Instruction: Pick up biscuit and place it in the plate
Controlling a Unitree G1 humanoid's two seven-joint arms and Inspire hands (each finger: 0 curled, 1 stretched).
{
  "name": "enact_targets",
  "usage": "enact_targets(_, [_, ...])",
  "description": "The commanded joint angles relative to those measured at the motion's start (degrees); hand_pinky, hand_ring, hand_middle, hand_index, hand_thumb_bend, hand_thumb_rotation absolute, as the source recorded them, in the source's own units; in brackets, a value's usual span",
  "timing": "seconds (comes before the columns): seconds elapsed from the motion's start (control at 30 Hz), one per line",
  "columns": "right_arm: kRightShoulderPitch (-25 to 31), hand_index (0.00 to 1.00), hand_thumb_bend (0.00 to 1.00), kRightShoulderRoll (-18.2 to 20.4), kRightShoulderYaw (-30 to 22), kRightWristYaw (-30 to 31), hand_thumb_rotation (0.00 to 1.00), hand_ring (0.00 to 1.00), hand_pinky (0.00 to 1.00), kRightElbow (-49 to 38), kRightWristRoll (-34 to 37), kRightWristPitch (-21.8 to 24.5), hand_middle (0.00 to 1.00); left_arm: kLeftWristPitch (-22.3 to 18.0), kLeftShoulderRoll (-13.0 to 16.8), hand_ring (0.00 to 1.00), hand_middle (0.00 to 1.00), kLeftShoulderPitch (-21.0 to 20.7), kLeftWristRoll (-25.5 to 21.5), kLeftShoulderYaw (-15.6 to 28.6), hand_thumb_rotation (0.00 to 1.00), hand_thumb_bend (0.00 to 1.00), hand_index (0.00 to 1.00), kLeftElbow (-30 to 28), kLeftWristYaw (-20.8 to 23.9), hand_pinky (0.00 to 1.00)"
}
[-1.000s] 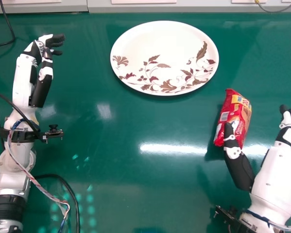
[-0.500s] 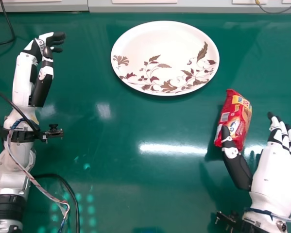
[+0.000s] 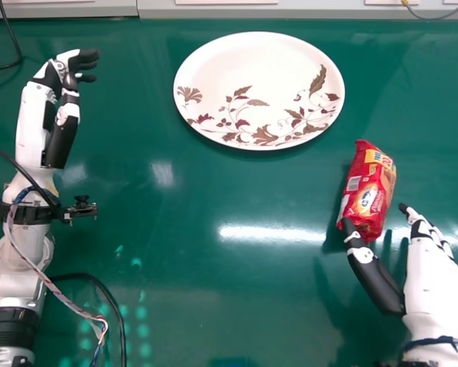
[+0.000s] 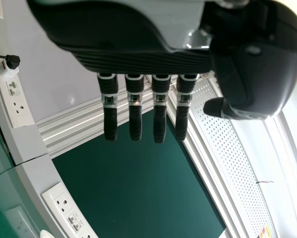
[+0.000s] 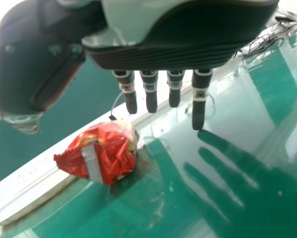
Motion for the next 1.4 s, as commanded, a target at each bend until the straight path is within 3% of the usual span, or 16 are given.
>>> enact_targets(0.0, [1.1, 0.99, 0.90, 5.2, 2.8, 2.9, 0.39, 0.94, 0.76, -1.5, 0.3, 1.2, 1.00, -0.7, -2.0, 0.79, 0.80, 2.0, -0.7, -1.3, 0.02, 0.18, 0.79, 2.1, -0.5, 0.70])
enact_targets(0.23, [-2.2, 1.00, 0.88, 5.7, -0.2, 11.1, 0.38, 0.98, 0.82, -3.6, 0.2, 2.8, 1.00, -0.2, -2.2, 0.79, 0.80, 1.6, -0.8, -1.8, 0.03, 0.18, 0.79, 1.9, -1.2, 0.68])
enact_targets(0.43, [-8.9, 1.00, 0.90, 6.8, -5.0, 19.3, 0.40, 0.97, 0.80, -3.6, -0.6, 3.9, 1.00, 0.7, -2.6, 0.80, 0.80, 1.8, -1.0, -2.1, 0.00, 0.18, 0.79, 1.0, -1.7, 0.69])
enact_targets(0.7, [-18.3, 1.00, 0.87, 8.5, -10.0, 29.7, 0.39, 1.00, 0.87, -3.6, -1.6, 6.4, 1.00, 1.4, -2.5, 0.80, 0.80, 2.2, -0.9, -2.1, 0.00, 0.18, 0.80, 0.5, -1.6, 0.70])
enact_targets(1.03, [-30.9, 1.00, 0.83, 5.2, -14.5, 45.1, 0.37, 1.00, 0.98, -3.5, -9.1, 12.9, 1.00, 0.9, -2.2, 0.79, 0.80, 2.2, -1.0, -2.3, 0.00, 0.19, 0.79, 0.7, -1.7, 0.68])
enact_targets(1.17, [-33.2, 1.00, 0.83, 3.0, -16.0, 48.6, 0.36, 0.99, 0.94, -1.6, -12.0, 12.3, 1.00, 1.4, -2.3, 0.80, 0.80, 2.4, -0.9, -2.2, 0.01, 0.21, 0.79, 0.2, -1.5, 0.70])
enact_targets(1.37, [-34.4, 1.00, 0.85, 1.2, -18.1, 51.0, 0.33, 0.99, 0.81, 1.6, -16.7, 8.6, 1.00, 1.2, -2.7, 0.80, 0.81, 2.4, -1.6, -2.6, 0.03, 0.19, 0.79, 0.0, -2.1, 0.71])
